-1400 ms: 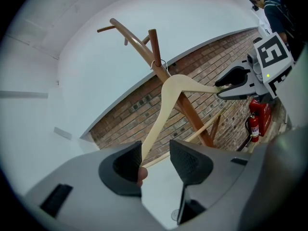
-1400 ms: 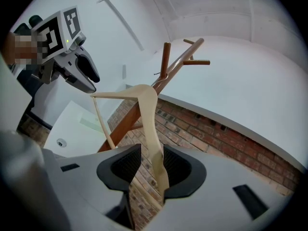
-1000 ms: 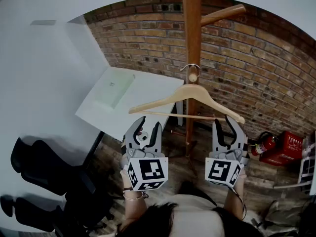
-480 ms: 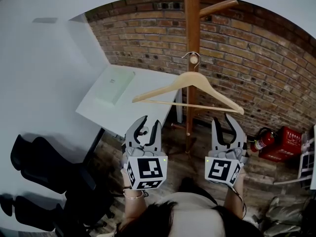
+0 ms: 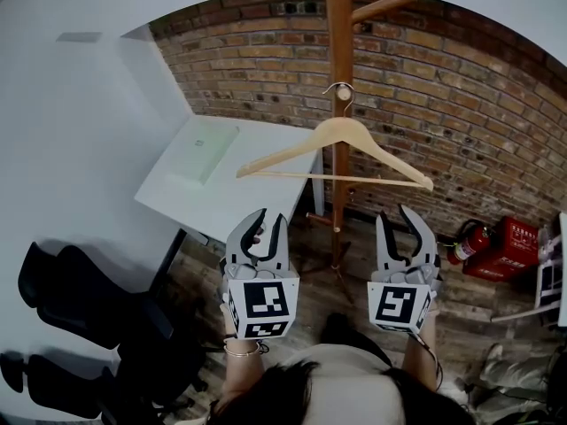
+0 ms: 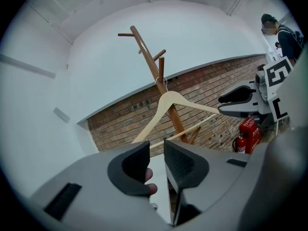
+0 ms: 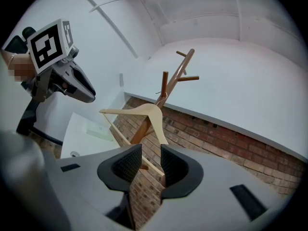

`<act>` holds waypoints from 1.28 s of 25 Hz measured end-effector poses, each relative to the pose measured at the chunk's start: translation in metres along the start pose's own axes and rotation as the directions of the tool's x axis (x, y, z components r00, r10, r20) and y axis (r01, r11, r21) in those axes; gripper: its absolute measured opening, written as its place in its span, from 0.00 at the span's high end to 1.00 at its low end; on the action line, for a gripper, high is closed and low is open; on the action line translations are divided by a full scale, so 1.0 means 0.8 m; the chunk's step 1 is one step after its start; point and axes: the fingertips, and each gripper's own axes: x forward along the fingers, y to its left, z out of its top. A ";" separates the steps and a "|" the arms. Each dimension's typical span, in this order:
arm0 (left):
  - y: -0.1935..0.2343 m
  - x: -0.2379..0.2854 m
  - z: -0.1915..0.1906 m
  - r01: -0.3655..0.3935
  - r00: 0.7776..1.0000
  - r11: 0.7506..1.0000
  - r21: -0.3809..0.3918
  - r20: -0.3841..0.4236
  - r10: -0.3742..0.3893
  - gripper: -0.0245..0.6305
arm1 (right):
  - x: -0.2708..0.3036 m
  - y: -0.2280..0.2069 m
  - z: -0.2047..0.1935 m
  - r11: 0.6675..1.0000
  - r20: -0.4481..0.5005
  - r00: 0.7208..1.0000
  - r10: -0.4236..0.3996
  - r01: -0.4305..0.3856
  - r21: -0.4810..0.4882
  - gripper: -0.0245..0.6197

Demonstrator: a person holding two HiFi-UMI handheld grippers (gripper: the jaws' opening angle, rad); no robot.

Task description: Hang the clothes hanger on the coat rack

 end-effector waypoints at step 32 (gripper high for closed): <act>-0.011 -0.101 0.005 -0.014 0.995 0.994 -0.108 0.099 0.025 0.95 | -0.096 0.047 0.021 0.982 0.010 1.000 0.017 -0.018 0.188 0.89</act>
